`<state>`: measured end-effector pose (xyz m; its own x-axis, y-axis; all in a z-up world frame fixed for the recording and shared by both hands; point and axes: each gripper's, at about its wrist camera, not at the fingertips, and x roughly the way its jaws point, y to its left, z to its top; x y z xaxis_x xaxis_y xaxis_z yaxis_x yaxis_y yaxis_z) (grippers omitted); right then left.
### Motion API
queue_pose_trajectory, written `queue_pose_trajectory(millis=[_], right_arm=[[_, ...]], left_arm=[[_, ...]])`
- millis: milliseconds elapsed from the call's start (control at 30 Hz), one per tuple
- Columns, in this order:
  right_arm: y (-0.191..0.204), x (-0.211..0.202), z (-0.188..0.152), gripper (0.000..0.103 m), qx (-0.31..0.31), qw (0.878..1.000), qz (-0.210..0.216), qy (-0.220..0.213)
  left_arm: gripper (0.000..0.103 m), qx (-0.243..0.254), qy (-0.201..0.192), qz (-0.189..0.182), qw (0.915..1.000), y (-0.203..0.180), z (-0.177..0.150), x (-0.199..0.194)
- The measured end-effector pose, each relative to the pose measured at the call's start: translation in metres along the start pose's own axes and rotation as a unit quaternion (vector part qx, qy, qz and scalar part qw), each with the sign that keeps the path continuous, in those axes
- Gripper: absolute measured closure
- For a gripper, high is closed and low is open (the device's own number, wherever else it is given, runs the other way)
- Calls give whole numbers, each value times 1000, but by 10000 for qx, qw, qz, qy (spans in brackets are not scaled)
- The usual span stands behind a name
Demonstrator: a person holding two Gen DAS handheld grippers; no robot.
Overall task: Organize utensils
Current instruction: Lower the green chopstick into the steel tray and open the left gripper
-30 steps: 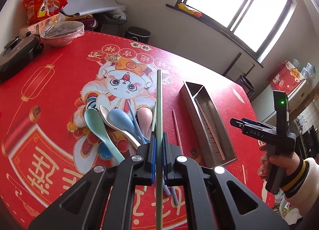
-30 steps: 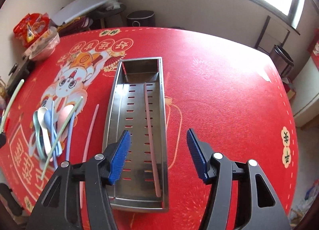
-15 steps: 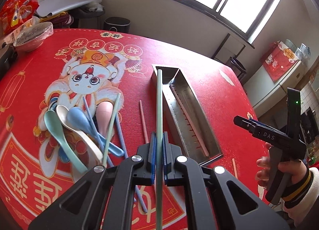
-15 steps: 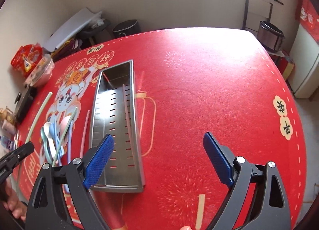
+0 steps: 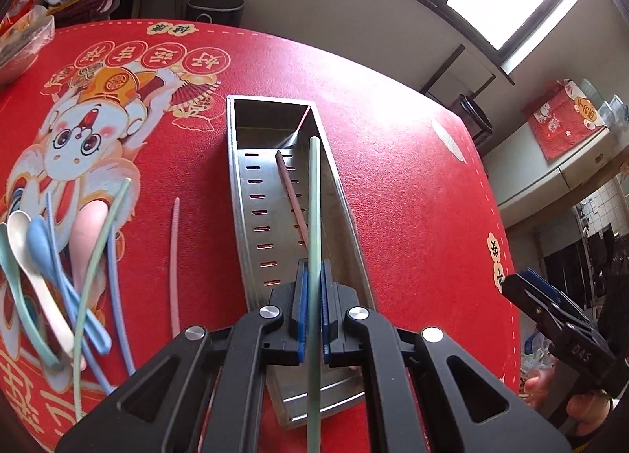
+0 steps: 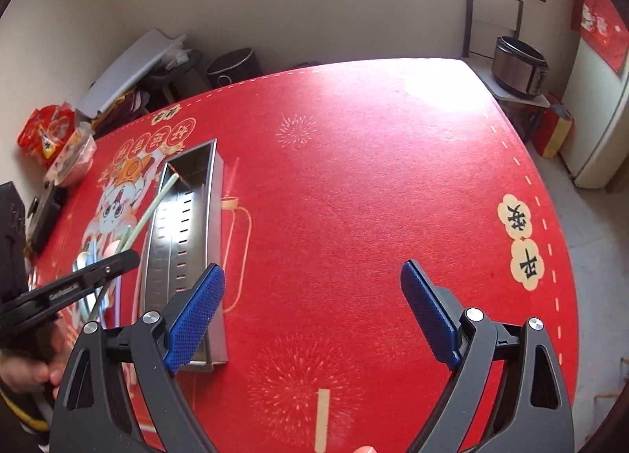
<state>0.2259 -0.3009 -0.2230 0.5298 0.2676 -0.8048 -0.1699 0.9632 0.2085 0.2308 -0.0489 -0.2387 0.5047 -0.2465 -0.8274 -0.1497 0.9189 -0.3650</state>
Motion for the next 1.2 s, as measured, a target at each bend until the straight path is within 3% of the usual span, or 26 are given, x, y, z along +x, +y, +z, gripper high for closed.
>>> queue_pose_trajectory(millis=[533,733,833,933,1200], right_arm=[[-38,-17,5,15,-35,9998,-70,-164],[-40,-19,5,15,91,9997,-117,-183],[-38,-21,4,15,103,9997,-115,-207],[-33,-22,5,15,126,9996,-88,-220],[3,-21,3,15,31,9996,116,-252]], left_arm=[[97,-69,437,326,9985,-9,16,55],[91,-122,772,-160,9968,-11,17,66],[89,-89,777,-265,9966,-10,18,62],[78,-21,743,-397,9964,-8,20,52],[78,322,235,-261,9989,14,23,-5]])
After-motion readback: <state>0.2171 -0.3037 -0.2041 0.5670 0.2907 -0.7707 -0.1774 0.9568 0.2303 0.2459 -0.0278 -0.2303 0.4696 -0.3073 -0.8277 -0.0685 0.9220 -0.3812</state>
